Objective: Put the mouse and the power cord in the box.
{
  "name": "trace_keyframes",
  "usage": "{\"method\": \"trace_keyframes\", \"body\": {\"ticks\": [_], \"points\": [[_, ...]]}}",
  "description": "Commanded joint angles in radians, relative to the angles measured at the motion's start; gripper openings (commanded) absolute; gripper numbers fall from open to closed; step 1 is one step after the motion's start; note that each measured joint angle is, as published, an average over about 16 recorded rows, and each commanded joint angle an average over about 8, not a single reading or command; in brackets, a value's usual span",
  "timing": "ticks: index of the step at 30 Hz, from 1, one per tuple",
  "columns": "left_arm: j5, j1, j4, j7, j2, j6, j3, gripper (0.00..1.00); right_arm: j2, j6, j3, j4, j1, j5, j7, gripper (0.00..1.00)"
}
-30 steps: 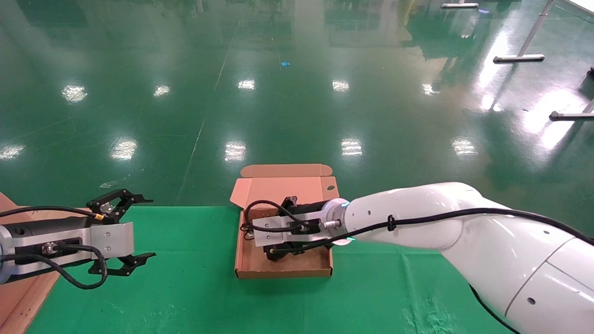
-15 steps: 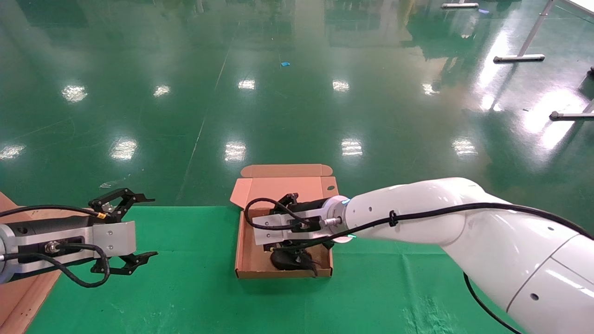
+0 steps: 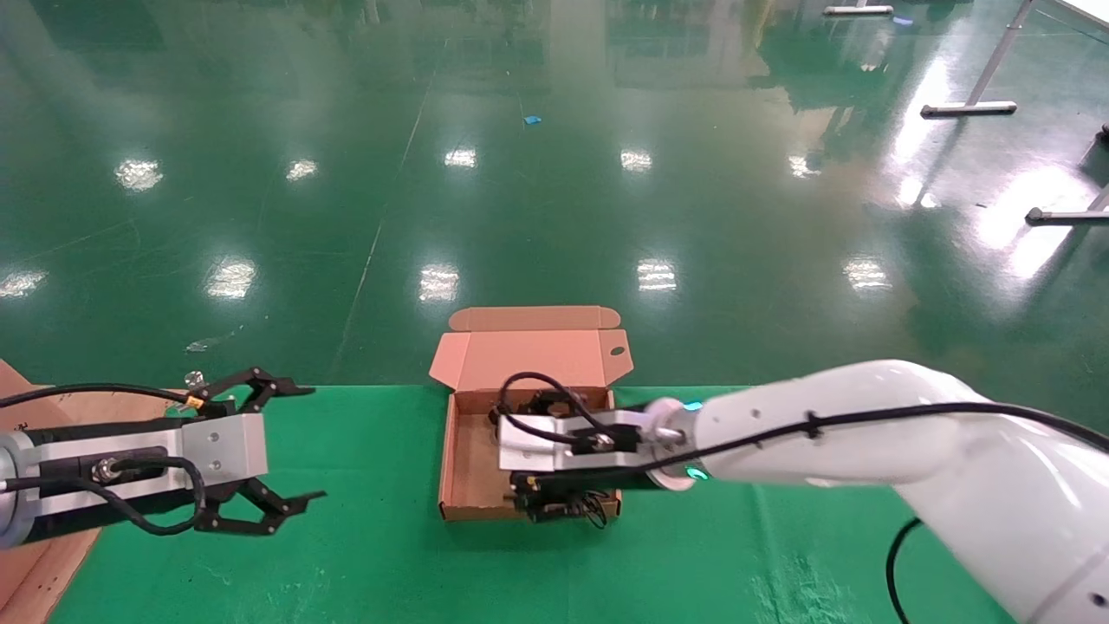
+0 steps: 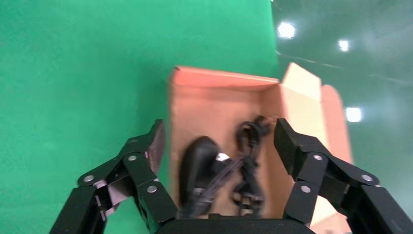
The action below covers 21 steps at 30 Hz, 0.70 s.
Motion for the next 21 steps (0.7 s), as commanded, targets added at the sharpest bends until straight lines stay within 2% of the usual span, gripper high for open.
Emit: {"method": "trace_keyframes", "body": {"ticks": [1, 21], "points": [[-0.026, 0.01, 0.002, -0.008, 0.004, 0.024, -0.021, 1.0, 0.025, -0.026, 0.033, 0.018, -0.019, 0.03, 0.007, 1.0], [-0.284, 0.113, 0.024, -0.086, 0.047, 0.27, -0.233, 1.0, 0.281, -0.293, 0.362, 0.195, -0.214, 0.328, 0.073, 1.0]]}}
